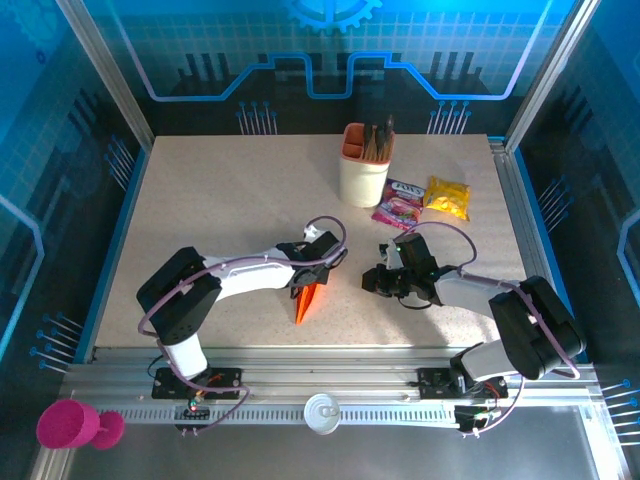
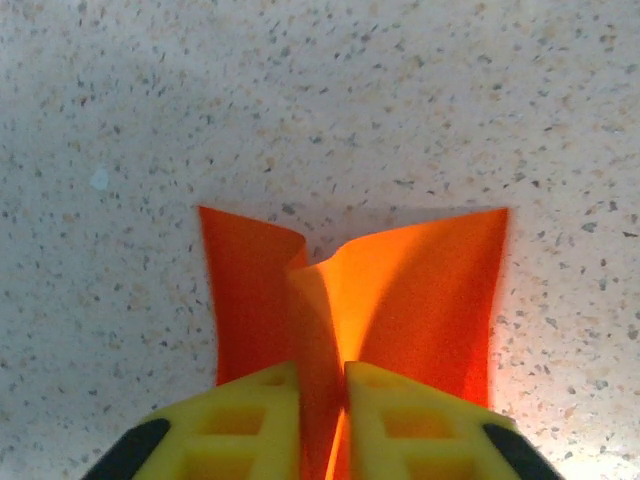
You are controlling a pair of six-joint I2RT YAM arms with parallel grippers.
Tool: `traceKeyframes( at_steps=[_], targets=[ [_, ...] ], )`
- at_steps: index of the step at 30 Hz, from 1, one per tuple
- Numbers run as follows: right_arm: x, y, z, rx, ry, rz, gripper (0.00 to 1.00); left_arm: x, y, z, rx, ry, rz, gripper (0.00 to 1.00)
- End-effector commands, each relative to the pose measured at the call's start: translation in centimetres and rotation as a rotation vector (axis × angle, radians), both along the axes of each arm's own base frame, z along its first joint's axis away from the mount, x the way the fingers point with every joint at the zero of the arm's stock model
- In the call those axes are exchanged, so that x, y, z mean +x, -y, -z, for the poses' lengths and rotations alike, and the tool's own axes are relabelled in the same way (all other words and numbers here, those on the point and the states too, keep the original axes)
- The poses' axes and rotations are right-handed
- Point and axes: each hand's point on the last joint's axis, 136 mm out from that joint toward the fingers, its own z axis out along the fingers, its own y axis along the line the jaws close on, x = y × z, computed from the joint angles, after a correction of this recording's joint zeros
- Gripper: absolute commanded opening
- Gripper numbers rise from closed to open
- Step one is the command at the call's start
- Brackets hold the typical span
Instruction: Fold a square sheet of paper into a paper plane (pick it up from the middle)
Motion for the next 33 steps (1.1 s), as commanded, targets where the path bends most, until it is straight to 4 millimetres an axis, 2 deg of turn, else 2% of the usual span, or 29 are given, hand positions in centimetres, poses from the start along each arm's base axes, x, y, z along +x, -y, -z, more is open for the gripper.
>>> traceKeyframes(
  at_steps=[1, 10, 14, 19, 24, 33],
  targets=[
    [-0.5, -0.1, 0.6, -0.016, -0.008, -0.01, 0.12, -0.8, -0.6, 0.7, 0.024, -0.004, -0.015, 0.22],
    [-0.3, -0.2, 0.6, -0.015, -0.004, -0.008, 0.11, -2.4, -0.1, 1.7, 0.014, -0.03, -0.001, 0.45],
    [-0.1, -0.2, 0.4, -0.014, 0.002, -0.007, 0.11, -2.8, 0.0, 2.6, 0.024, -0.046, -0.005, 0.49],
    [-0.1, -0.2, 0.2, -0.017, 0.003, -0.008, 0.11, -2.3, 0.2, 3.1, 0.041, -0.044, -0.02, 0.51],
    [0.0, -0.2, -0.1, -0.015, 0.011, -0.011, 0.11, -1.1, 0.8, 2.1, 0.027, -0.018, -0.02, 0.54],
    [-0.1, -0.2, -0.6, -0.02, 0.019, -0.015, 0.11, 1.8, 1.2, -0.8, -0.027, 0.033, -0.037, 0.55]
  ],
)
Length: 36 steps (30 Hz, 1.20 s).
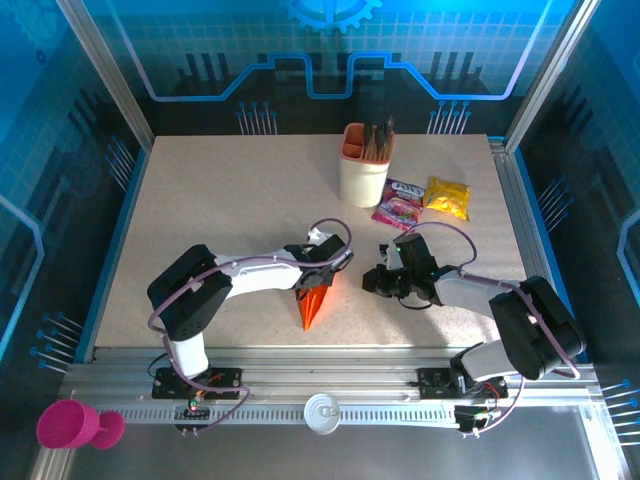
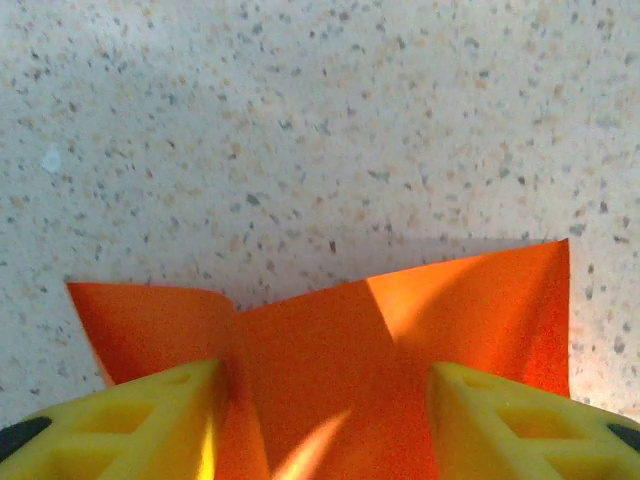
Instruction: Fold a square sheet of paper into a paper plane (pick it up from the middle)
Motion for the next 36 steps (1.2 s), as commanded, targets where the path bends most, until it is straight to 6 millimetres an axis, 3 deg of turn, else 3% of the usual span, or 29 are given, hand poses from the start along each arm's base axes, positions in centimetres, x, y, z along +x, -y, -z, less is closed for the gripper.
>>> traceKeyframes(
  at_steps=[1, 6, 11, 17, 21, 36],
  targets=[
    [0.0, -0.2, -0.7, -0.015, 0.026, -0.016, 0.11, 1.6, 0.0, -1.9, -0.01, 0.039, 0.0, 0.55],
    [-0.2, 0.0, -0.7, -0.021, 0.026, -0.013, 0.11, 1.9, -0.1, -4.0, -0.067, 0.055, -0.003, 0.59],
    [-0.1, 0.0, -0.7, -0.022, 0.027, -0.006, 0.11, 0.2, 0.2, -5.0, -0.179, 0.014, -0.018, 0.6],
    [-0.3, 0.3, -0.4, -0.03, 0.022, -0.002, 0.11, -2.9, 0.6, -3.6, -0.257, -0.05, -0.035, 0.6],
    [-0.5, 0.4, -0.2, -0.036, 0.019, 0.0, 0.11, -4.3, 0.7, -2.1, -0.255, -0.073, -0.047, 0.54],
    [-0.5, 0.6, 0.0, -0.043, 0.019, 0.006, 0.11, -5.1, -0.5, 0.7, -0.187, -0.088, -0.086, 0.48]
  ],
)
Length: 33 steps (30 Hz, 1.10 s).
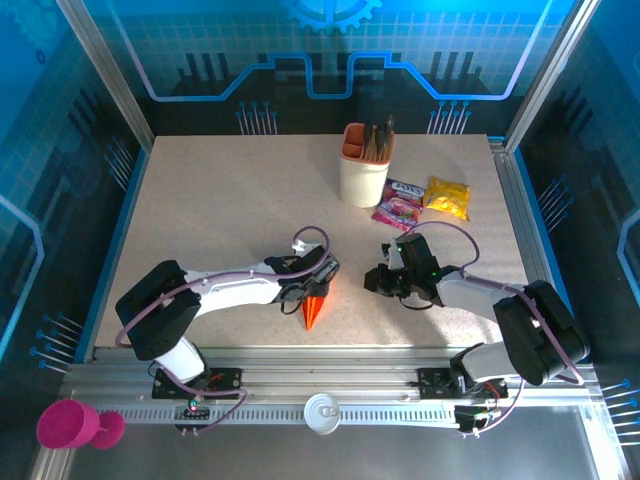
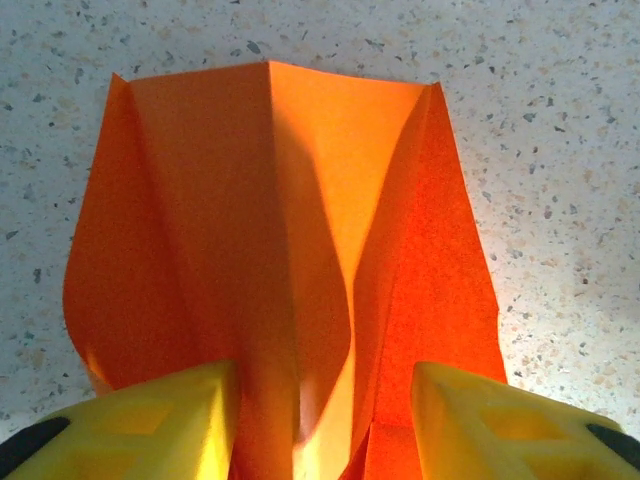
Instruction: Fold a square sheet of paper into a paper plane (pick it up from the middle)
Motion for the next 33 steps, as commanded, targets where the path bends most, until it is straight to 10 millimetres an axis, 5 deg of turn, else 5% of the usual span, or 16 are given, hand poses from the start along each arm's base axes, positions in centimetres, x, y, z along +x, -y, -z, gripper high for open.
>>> traceKeyframes(
  at_steps=[1, 11, 17, 25, 33],
  targets=[
    [-0.8, 0.0, 0.2, -0.016, 0.001, -0.018, 0.11, 0.0, -0.4, 1.2, 0.029, -0.005, -0.015, 0.45],
    [-0.6, 0.0, 0.1, -0.019, 0.002, -0.018, 0.11, 1.0, -0.2, 1.1, 0.071, 0.034, 0.002, 0.11],
    [-0.6, 0.0, 0.1, -0.02, 0.004, -0.018, 0.11, 2.5, 0.1, 0.1, 0.107, 0.098, 0.03, 0.03],
    [-0.7, 0.2, -0.1, -0.026, 0.012, -0.017, 0.11, 1.4, 0.3, -0.5, 0.066, 0.05, 0.032, 0.43],
    [-0.7, 0.1, 0.2, -0.022, 0.005, -0.02, 0.1, 0.0, 0.2, -0.6, -0.013, 0.007, -0.003, 0.44]
  ],
)
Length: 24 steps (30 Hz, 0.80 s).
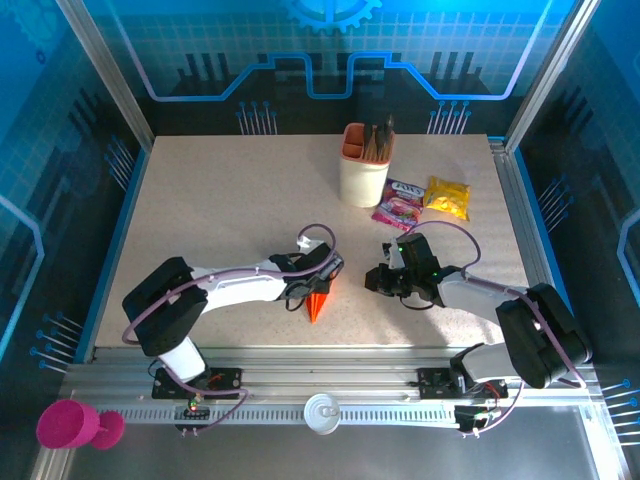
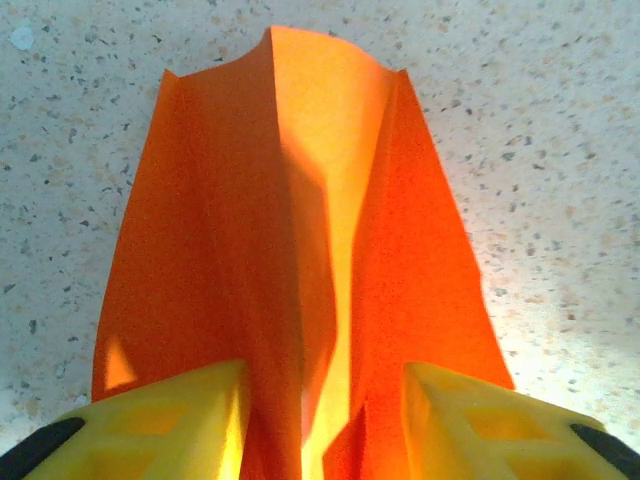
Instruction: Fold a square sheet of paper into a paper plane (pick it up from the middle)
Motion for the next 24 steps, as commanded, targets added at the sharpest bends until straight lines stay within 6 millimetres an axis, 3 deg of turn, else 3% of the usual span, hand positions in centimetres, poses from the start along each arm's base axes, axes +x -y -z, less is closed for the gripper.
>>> traceKeyframes(
  at_steps=[1, 11, 24],
  targets=[
    [-0.7, 0.0, 0.6, -0.021, -0.004, -0.023, 0.1, -1.5, -0.3, 0.0, -0.04, -0.04, -0.019, 0.44],
    [-0.7, 0.0, 0.5, -0.019, -0.003, -0.023, 0.1, -2.8, -0.8, 0.8, -0.024, -0.049, -0.047, 0.45],
    [-0.8, 0.0, 0.6, -0.017, -0.002, -0.024, 0.1, -2.8, -0.9, 2.1, 0.02, -0.062, -0.034, 0.5]
  ],
)
